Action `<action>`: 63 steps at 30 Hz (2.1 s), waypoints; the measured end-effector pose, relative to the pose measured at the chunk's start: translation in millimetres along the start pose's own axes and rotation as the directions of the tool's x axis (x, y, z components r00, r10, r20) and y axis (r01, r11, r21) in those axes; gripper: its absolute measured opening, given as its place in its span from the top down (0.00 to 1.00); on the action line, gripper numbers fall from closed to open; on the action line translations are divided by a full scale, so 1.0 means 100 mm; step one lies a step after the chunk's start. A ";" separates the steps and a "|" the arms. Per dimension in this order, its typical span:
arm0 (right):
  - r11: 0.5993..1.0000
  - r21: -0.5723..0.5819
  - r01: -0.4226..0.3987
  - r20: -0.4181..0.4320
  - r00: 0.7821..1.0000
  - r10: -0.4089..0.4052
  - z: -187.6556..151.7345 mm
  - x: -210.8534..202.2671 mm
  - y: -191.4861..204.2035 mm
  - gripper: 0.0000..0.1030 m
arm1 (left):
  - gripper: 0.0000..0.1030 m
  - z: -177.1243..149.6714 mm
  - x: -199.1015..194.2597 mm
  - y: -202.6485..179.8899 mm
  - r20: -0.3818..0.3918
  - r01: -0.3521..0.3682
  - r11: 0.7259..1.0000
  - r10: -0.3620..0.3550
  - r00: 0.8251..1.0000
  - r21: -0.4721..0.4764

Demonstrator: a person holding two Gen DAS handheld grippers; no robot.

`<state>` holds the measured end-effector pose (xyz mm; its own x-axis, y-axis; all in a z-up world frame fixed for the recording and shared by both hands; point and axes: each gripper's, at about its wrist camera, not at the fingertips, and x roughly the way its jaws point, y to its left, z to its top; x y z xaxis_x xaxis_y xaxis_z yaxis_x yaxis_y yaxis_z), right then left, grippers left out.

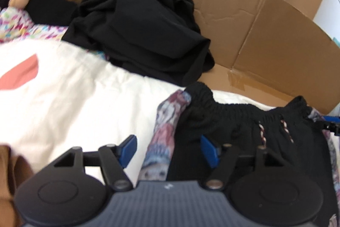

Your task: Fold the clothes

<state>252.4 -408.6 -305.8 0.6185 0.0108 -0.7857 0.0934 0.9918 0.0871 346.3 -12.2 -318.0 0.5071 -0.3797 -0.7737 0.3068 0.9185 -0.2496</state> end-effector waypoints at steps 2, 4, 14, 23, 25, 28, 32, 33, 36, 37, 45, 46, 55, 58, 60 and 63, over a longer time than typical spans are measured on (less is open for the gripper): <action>1.000 0.010 -0.003 0.002 1.000 0.003 -0.02 -0.06 -0.02 0.40 | 0.33 -0.03 -0.10 0.04 0.000 0.024 0.997 -0.024 1.000 -0.072; 1.000 0.016 0.000 0.005 1.000 0.000 -0.04 -0.14 -0.03 0.39 | 0.33 -0.08 -0.21 0.03 0.000 0.042 0.996 -0.042 0.999 -0.080; 0.999 0.026 -0.030 0.039 0.999 0.029 -0.23 -0.69 -0.03 0.35 | 0.33 -0.27 -0.87 -0.10 0.030 0.079 0.996 -0.077 0.997 -0.046; 0.995 0.051 -0.083 0.102 0.992 0.078 -0.38 -1.31 -0.03 0.31 | 0.34 -0.55 -1.49 -0.11 0.030 0.075 0.996 -0.074 0.997 -0.043; 0.994 0.054 -0.099 0.113 0.989 0.093 -0.44 -1.44 -0.02 0.30 | 0.34 -0.63 -1.61 -0.13 0.026 0.071 0.997 -0.070 0.997 -0.019; 0.992 0.043 -0.119 0.110 0.987 0.114 -0.53 -1.56 0.01 0.29 | 0.34 -0.77 -1.76 -0.12 0.011 0.075 0.997 -0.075 0.997 -0.018; 0.992 -0.013 -0.123 0.082 0.989 0.123 -0.71 -1.69 0.10 0.29 | 0.34 -0.96 -1.86 -0.07 -0.007 0.053 0.996 -0.053 0.999 -0.066; 0.992 -0.018 -0.128 0.081 0.988 0.129 -0.75 -1.72 0.11 0.29 | 0.34 -1.02 -1.87 -0.06 -0.011 0.048 0.997 -0.049 0.999 -0.067; 0.988 -0.018 -0.156 0.090 0.983 0.157 -0.87 -1.83 0.16 0.29 | 0.35 -1.16 -1.91 -0.02 -0.028 0.035 0.997 -0.037 0.999 -0.066; 0.986 -0.020 -0.164 0.094 0.982 0.165 -0.90 -1.86 0.18 0.29 | 0.35 -1.21 -1.92 0.00 -0.034 0.031 0.997 -0.033 0.999 -0.070; 0.972 -0.019 -0.233 0.026 0.972 0.234 -1.29 -1.92 0.40 0.29 | 0.35 -1.66 -1.89 0.24 -0.124 -0.031 0.997 0.023 0.992 -0.066; 0.970 -0.027 -0.242 0.003 0.970 0.243 -1.35 -1.90 0.44 0.29 | 0.35 -1.72 -1.86 0.28 -0.138 -0.042 0.997 0.033 0.990 -0.063; 0.956 -0.072 -0.285 -0.096 0.956 0.278 -1.66 -1.75 0.72 0.29 | 0.37 -2.03 -1.71 0.39 -0.197 -0.043 0.998 0.033 0.980 -0.050; 0.952 -0.079 -0.294 -0.106 0.952 0.286 -1.70 -1.75 0.76 0.29 | 0.37 -2.10 -1.65 0.34 -0.214 -0.061 0.998 0.058 0.975 -0.005; 0.954 -0.087 -0.288 -0.110 0.954 0.278 -1.73 -1.75 0.77 0.29 | 0.44 -2.13 -1.63 0.36 -0.222 -0.076 0.997 0.071 0.972 -0.015; 0.958 -0.076 -0.277 -0.122 0.956 0.267 -1.78 -1.75 0.72 0.29 | 0.78 -2.21 -1.62 0.39 -0.231 -0.096 0.994 0.084 0.969 -0.043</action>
<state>12.6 -316.8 -271.1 0.5207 0.2903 -0.8029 -0.1413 0.9567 0.2543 98.3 109.2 -330.7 0.3315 -0.2655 -0.9053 0.2212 0.9547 -0.1989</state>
